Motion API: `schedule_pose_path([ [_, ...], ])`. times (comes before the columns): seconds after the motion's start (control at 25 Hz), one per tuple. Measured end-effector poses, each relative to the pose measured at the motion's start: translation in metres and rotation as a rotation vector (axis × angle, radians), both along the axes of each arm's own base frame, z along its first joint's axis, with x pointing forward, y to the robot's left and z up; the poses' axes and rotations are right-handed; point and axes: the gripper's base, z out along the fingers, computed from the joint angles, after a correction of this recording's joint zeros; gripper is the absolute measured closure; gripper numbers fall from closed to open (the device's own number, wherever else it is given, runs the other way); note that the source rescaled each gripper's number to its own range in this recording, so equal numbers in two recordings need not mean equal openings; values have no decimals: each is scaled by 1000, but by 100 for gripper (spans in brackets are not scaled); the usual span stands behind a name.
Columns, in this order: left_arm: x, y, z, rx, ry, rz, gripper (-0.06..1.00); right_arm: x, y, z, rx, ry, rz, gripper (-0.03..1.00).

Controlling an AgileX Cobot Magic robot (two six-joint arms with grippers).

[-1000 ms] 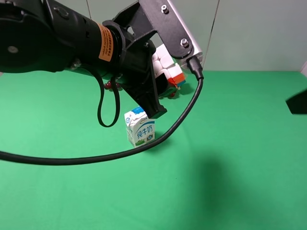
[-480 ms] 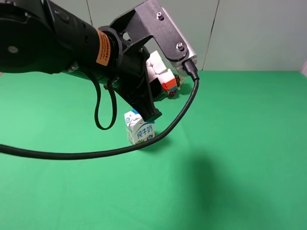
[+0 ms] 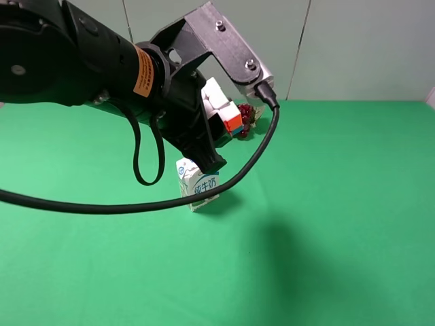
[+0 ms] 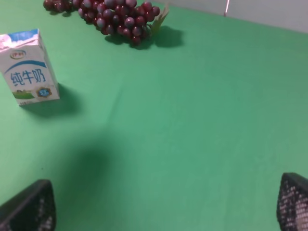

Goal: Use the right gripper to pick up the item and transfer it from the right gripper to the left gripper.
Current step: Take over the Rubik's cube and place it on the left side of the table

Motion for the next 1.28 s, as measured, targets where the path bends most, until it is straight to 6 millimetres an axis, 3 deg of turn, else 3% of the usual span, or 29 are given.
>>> schedule_pose_path([
  [0.64, -11, 16, -14, 136, 211, 135, 94, 0, 0, -1, 1, 1, -3, -3],
  [1.28, -22, 38, -22, 277, 415, 379, 94, 0, 1, -1, 1, 0, -325, -3],
])
